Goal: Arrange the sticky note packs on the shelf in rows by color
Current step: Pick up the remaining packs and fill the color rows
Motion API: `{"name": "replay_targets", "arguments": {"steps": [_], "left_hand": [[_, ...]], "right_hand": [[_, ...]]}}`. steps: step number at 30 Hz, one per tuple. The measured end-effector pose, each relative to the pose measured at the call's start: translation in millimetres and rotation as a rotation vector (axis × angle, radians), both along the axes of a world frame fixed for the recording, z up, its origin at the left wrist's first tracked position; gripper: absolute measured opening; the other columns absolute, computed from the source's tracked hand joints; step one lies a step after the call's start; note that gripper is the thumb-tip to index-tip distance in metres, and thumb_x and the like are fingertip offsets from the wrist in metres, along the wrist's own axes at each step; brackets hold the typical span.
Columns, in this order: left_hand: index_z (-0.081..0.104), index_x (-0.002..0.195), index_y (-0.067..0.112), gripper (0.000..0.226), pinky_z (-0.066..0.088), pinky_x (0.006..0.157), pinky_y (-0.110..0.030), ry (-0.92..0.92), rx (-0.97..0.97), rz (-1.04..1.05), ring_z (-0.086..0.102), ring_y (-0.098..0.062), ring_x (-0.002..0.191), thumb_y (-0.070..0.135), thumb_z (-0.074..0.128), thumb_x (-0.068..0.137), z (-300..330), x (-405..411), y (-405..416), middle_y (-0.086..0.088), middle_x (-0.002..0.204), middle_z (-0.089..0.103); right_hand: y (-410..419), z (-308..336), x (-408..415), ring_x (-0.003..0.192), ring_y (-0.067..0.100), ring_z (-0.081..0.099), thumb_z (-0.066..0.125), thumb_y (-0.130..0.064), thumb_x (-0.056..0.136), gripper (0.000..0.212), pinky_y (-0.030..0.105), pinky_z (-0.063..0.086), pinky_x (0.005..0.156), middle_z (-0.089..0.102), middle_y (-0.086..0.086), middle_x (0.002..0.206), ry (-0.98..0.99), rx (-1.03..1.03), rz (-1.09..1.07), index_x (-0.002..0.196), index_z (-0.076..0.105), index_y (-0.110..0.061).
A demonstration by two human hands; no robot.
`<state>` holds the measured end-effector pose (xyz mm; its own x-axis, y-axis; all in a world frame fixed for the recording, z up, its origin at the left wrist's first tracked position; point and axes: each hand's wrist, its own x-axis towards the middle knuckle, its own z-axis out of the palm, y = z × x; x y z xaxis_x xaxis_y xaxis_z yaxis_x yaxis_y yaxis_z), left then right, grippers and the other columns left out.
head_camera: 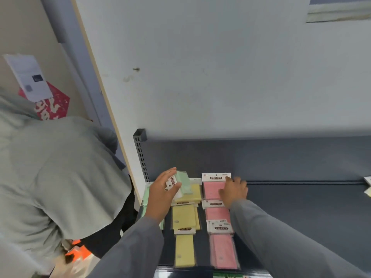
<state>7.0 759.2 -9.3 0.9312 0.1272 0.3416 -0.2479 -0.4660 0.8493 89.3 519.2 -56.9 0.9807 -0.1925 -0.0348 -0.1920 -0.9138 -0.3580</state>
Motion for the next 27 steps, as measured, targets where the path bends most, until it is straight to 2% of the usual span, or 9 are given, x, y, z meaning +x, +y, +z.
{"name": "replay_targets", "arguments": {"steps": [2, 4, 8, 11, 14, 18, 21, 24, 27], "left_hand": [[0.062, 0.132, 0.028, 0.041, 0.049, 0.107, -0.041, 0.023, -0.029, 0.009, 0.051, 0.003, 0.126, 0.015, 0.068, 0.093, -3.1, 0.8, 2.1, 0.022, 0.136, 0.057], [0.063, 0.13, 0.028, 0.041, 0.052, 0.102, -0.038, 0.034, -0.066, 0.02, 0.056, -0.001, 0.122, 0.013, 0.069, 0.092, -3.5, 2.5, 1.5, 0.018, 0.135, 0.059], [0.067, 0.124, 0.025, 0.038, 0.057, 0.081, -0.021, 0.061, -0.201, 0.094, 0.067, -0.014, 0.103, 0.011, 0.073, 0.089, 5.1, 4.2, -5.6, 0.003, 0.124, 0.067], [0.064, 0.126, 0.027, 0.034, 0.06, 0.081, -0.027, 0.133, -0.399, 0.066, 0.071, -0.015, 0.097, 0.017, 0.069, 0.093, 21.1, -2.0, -5.8, -0.007, 0.119, 0.07], [0.037, 0.142, 0.039, 0.046, 0.054, 0.099, -0.04, 0.192, -0.681, -0.074, 0.069, -0.019, 0.111, 0.025, 0.055, 0.102, 35.6, -11.7, 4.5, -0.004, 0.125, 0.07], [0.04, 0.146, 0.029, 0.052, 0.047, 0.108, -0.044, 0.24, -0.634, -0.071, 0.065, -0.019, 0.119, 0.02, 0.06, 0.098, 31.4, -22.6, 16.2, -0.001, 0.133, 0.065], [0.045, 0.142, 0.037, 0.054, 0.054, 0.099, -0.04, 0.228, -0.578, -0.048, 0.065, -0.016, 0.118, 0.034, 0.068, 0.094, 27.7, -36.4, 15.7, 0.003, 0.132, 0.065], [0.04, 0.145, 0.04, 0.061, 0.058, 0.08, -0.03, 0.168, -0.514, 0.0, 0.069, -0.016, 0.11, 0.019, 0.067, 0.095, 23.4, -43.9, 30.8, 0.002, 0.127, 0.068], [0.038, 0.148, 0.029, 0.063, 0.058, 0.065, -0.029, 0.158, -0.484, 0.034, 0.071, -0.02, 0.097, -0.005, 0.053, 0.098, 10.0, -47.5, 57.4, -0.01, 0.129, 0.065]], "right_hand": [[6.5, 7.2, -9.8, 0.134, 0.033, 0.032, 0.057, -0.025, 0.092, 0.052, 0.046, 0.03, 0.11, 0.035, 0.01, 0.149, -0.202, 0.05, 0.06, 0.143, 0.043, -0.021], [19.7, 20.3, -18.8, 0.139, 0.022, 0.03, 0.06, -0.025, 0.092, 0.06, 0.039, 0.029, 0.114, 0.035, -0.001, 0.151, -0.347, 0.242, 0.365, 0.148, 0.037, -0.028], [60.0, 43.5, -35.2, 0.144, 0.011, 0.021, 0.07, -0.044, 0.084, 0.083, 0.033, 0.023, 0.117, 0.027, -0.012, 0.158, -0.156, 0.298, 0.871, 0.152, 0.022, -0.041], [75.5, 46.7, -36.2, 0.14, 0.012, 0.035, 0.063, -0.042, 0.093, 0.067, 0.037, 0.034, 0.115, 0.038, -0.01, 0.154, -0.237, 0.354, 0.839, 0.151, 0.028, -0.039], [84.5, 59.3, -40.8, 0.121, 0.006, 0.054, 0.051, -0.026, 0.102, 0.038, 0.033, 0.046, 0.104, 0.058, -0.008, 0.137, -0.415, 0.58, 0.71, 0.14, 0.05, -0.028], [108.7, 71.4, -48.3, 0.11, 0.015, 0.059, 0.045, -0.028, 0.101, 0.029, 0.034, 0.048, 0.094, 0.055, -0.003, 0.126, -0.412, 0.557, 0.642, 0.129, 0.055, -0.024], [133.4, 74.2, -67.3, 0.114, 0.022, 0.056, 0.05, -0.036, 0.094, 0.04, 0.038, 0.05, 0.096, 0.043, -0.001, 0.131, -0.234, 0.499, 0.764, 0.133, 0.046, -0.027], [145.9, 68.4, -75.6, 0.132, 0.025, 0.039, 0.059, -0.028, 0.083, 0.057, 0.041, 0.043, 0.107, 0.047, 0.003, 0.136, -0.136, 0.454, 0.916, 0.138, 0.046, -0.022], [144.2, 60.5, -72.4, 0.091, 0.021, 0.065, 0.063, -0.017, 0.088, 0.044, 0.033, 0.059, 0.064, 0.055, 0.0, 0.121, 0.002, 0.767, 0.744, 0.131, 0.054, -0.02]]}}
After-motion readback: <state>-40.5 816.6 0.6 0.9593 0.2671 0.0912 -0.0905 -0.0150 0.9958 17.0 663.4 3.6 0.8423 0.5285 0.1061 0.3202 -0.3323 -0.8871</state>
